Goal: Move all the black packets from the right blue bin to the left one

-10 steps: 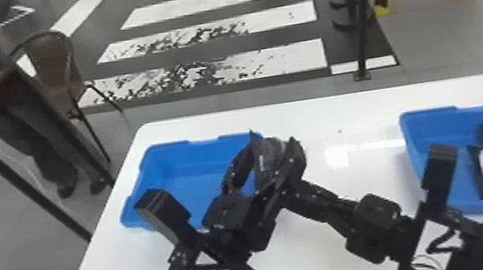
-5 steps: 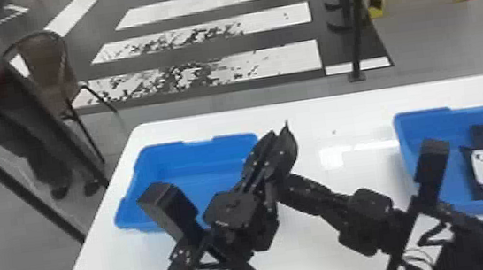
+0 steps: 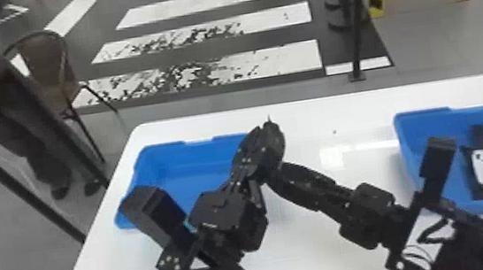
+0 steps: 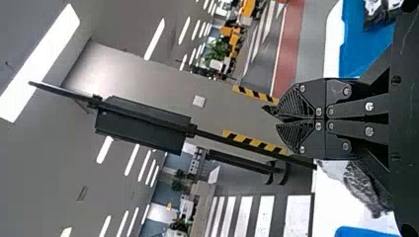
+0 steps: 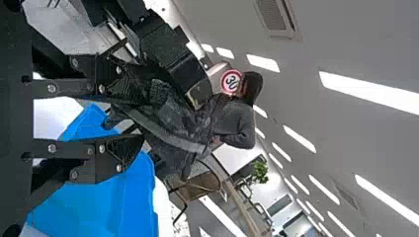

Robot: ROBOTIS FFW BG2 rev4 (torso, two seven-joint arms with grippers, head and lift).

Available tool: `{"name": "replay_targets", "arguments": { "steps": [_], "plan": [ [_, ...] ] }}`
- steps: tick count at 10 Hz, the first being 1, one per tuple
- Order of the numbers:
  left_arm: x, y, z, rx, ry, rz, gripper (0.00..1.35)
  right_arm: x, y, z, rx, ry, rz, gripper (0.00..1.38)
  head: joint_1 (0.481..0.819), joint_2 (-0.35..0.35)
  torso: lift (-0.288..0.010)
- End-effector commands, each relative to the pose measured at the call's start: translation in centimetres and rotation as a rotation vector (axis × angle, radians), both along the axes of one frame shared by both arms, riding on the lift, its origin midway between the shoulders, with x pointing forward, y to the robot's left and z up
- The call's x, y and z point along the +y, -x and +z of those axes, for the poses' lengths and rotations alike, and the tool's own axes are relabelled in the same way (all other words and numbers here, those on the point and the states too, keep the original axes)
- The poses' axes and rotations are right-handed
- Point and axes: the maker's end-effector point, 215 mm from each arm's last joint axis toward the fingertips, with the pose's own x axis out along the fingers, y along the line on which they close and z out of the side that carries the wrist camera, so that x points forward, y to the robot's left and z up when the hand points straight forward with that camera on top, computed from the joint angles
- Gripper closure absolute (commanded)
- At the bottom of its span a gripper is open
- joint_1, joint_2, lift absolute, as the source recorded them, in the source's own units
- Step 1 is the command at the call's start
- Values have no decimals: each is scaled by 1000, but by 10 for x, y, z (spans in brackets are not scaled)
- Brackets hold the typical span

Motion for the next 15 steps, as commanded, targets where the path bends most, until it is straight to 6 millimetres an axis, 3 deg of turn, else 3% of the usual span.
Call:
{"name": "replay_targets", "arguments": {
  "steps": [1, 2, 3, 5, 6, 7, 8, 9, 11, 13, 15],
  "plan": [
    [38, -5, 6, -28, -24, 89, 1214, -6, 3, -11, 35, -15, -15, 275, 695, 238, -140],
    [64, -9, 7, -41, -65, 157, 1214, -16, 0, -14, 44, -19, -41, 75, 695, 250, -140],
    [89, -18, 7, -64, -134, 224, 1214, -27, -5, -16, 50, -24, -69, 104, 695, 277, -140],
    [130, -51, -28, -71, -272, 315, 1214, -48, -11, -16, 52, -30, -119, 128, 695, 308, -140],
    [141, -68, -49, -67, -324, 336, 1214, -52, -13, -13, 44, -31, -130, 128, 695, 313, -140],
    [148, -77, -71, -66, -322, 346, 1078, -54, -15, -11, 36, -31, -138, 128, 695, 316, -140],
    [151, -76, -78, -76, -300, 349, 470, -63, -21, -7, 17, -23, -160, 128, 695, 319, -140],
    [151, -70, -65, -125, -297, 356, 15, -81, -30, -2, -9, -1, -201, 128, 695, 318, -140],
    [140, -50, -33, -244, -223, 354, 102, -131, -48, 9, -62, 128, -301, 128, 695, 285, -140],
    [124, -27, 2, -285, -183, 330, 102, -182, -63, 2, -55, 314, -396, 128, 695, 229, -140],
    [108, -3, 10, -256, -112, 295, 108, -247, -67, -16, 20, 589, -536, 130, 695, 142, -140]
  ]
}}
